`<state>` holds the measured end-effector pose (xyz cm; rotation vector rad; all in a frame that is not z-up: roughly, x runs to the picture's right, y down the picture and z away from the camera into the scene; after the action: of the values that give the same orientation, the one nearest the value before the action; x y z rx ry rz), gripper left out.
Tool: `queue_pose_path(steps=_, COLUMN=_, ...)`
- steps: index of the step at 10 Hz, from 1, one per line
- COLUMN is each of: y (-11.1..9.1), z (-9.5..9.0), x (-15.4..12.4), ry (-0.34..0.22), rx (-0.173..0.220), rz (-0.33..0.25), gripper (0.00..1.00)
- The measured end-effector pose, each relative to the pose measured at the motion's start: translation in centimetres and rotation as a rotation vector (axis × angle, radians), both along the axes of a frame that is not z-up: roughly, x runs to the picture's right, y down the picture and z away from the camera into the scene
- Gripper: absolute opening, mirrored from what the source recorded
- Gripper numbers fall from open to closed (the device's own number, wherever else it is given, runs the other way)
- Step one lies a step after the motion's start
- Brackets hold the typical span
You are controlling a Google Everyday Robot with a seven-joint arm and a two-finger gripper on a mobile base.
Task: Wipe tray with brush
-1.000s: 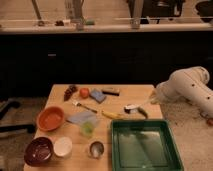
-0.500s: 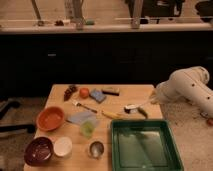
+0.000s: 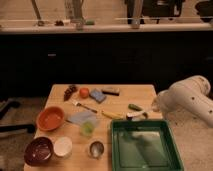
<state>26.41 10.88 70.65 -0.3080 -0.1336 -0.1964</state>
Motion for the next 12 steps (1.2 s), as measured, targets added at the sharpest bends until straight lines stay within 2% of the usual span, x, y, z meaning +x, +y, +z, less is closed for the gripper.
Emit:
queue_pose_path(steps=3, y=3.1, z=-2.7, x=0.5, ry=0.023, rx=0.021, rz=-0.035, gripper=0.02)
queue_pose_path(steps=5, y=4.3, z=-3.6, x=1.6, ry=0.041, rx=0.024, rz=-0.037, gripper=0.02)
queue_pose_path(steps=8, y=6.8, z=-1.8, x=3.1, ry=0.078, rx=-0.003, rz=-0.028, gripper=0.02)
queue_pose_path(steps=9, y=8.1, z=-0.8, x=3.7, ry=0.098, rx=-0.022, rz=-0.028, gripper=0.02)
queue_pose_path(steps=12, y=10.6, z=1.1, x=4.6, ry=0.146, rx=-0.062, rz=-0.042, gripper=0.02)
